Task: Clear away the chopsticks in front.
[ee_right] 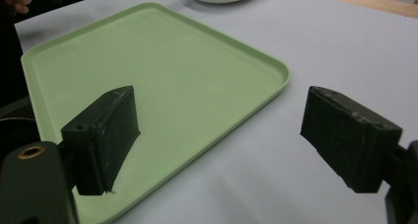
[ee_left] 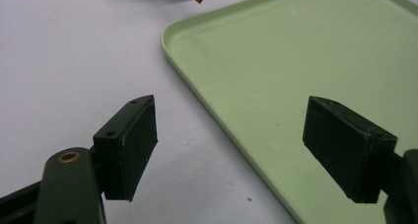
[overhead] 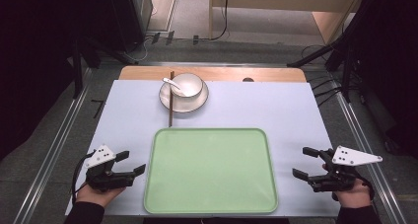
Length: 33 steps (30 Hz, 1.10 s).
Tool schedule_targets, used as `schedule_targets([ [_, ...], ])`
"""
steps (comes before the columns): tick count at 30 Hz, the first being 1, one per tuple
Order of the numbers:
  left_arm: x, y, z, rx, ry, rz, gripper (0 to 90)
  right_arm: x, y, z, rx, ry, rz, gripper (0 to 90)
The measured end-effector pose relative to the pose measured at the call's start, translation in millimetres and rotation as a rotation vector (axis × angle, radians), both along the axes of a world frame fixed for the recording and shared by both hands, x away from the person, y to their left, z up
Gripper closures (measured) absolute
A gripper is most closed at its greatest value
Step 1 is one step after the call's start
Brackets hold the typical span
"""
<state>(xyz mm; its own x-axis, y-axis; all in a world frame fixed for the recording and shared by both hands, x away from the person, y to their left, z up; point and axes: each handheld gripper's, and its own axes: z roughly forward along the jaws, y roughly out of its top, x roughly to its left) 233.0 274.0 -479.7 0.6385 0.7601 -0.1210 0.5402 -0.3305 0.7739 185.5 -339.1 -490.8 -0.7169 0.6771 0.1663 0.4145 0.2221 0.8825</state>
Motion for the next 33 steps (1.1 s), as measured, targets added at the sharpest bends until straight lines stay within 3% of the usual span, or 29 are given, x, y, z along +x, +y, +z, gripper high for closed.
schedule_targets([
  [12, 1.5, 4.3, -1.2, 0.008, 0.007, 0.019, 23.0, -0.1, 0.1, 0.2, -0.005, 0.000, -0.008, 14.7],
  [20, 2.1, 4.8, -1.8, -0.007, 0.009, -0.004, 27.4, -1.6, -1.1, 0.6, 0.005, -0.005, -0.013, 14.7],
  [22, 1.7, 4.9, -1.6, -0.028, -0.006, -0.010, 33.8, -1.3, -1.0, -0.1, 0.000, 0.000, -0.016, 14.7],
  [25, 0.1, 4.5, -1.1, -0.050, -0.008, -0.037, 33.4, -1.8, -0.9, 0.5, -0.003, -0.003, -0.013, 14.7],
  [28, -1.3, 3.1, -1.0, -0.045, -0.010, -0.041, 37.0, -2.6, -0.5, 0.8, -0.006, -0.006, -0.007, 14.7],
  [33, 1.9, 3.4, -1.6, -0.057, 0.016, -0.029, 38.5, -3.0, 0.5, -0.3, -0.020, 0.000, 0.003, 14.7],
])
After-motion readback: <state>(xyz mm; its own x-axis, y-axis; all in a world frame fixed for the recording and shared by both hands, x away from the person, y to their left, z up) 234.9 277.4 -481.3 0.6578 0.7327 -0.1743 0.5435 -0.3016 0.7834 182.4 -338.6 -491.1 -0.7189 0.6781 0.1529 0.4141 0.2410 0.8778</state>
